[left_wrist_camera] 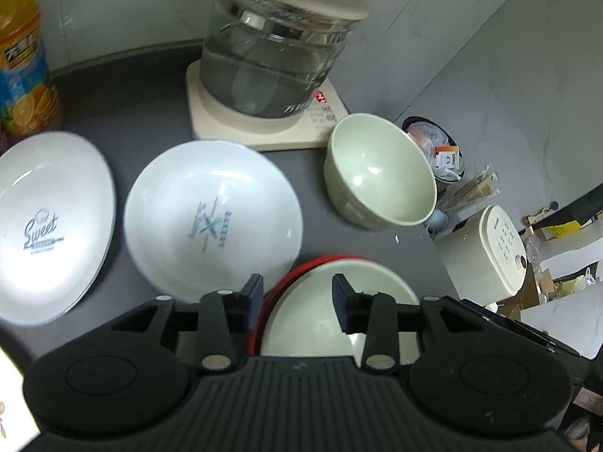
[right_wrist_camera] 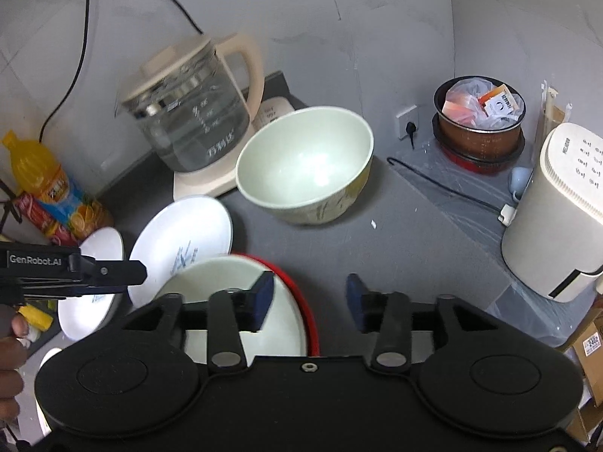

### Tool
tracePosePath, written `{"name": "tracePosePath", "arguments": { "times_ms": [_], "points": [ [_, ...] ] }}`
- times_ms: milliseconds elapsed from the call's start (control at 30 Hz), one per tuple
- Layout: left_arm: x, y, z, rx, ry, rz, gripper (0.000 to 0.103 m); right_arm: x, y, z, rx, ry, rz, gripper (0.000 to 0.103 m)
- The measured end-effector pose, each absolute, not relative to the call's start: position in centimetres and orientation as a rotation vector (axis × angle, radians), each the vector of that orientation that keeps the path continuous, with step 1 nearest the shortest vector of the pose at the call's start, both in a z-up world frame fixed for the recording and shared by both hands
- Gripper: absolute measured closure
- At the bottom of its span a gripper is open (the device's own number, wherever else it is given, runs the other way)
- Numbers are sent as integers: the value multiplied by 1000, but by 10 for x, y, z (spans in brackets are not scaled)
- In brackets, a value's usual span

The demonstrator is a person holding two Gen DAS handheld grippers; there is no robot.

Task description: Organize plates and bowls

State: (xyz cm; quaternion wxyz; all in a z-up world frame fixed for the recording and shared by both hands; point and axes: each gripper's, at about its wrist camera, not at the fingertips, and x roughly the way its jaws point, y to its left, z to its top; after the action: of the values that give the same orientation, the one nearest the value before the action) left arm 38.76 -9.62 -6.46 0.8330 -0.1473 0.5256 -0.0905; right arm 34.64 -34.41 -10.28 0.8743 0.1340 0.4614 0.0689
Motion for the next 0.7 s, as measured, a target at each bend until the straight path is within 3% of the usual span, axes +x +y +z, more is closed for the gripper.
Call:
{"name": "tracePosePath", "arguments": {
  "times_ms": [700],
  "points": [
    [459, -156, -88, -398, 1071, -116, 62, 432, -396, -127, 360, 996, 191, 55]
  ]
}}
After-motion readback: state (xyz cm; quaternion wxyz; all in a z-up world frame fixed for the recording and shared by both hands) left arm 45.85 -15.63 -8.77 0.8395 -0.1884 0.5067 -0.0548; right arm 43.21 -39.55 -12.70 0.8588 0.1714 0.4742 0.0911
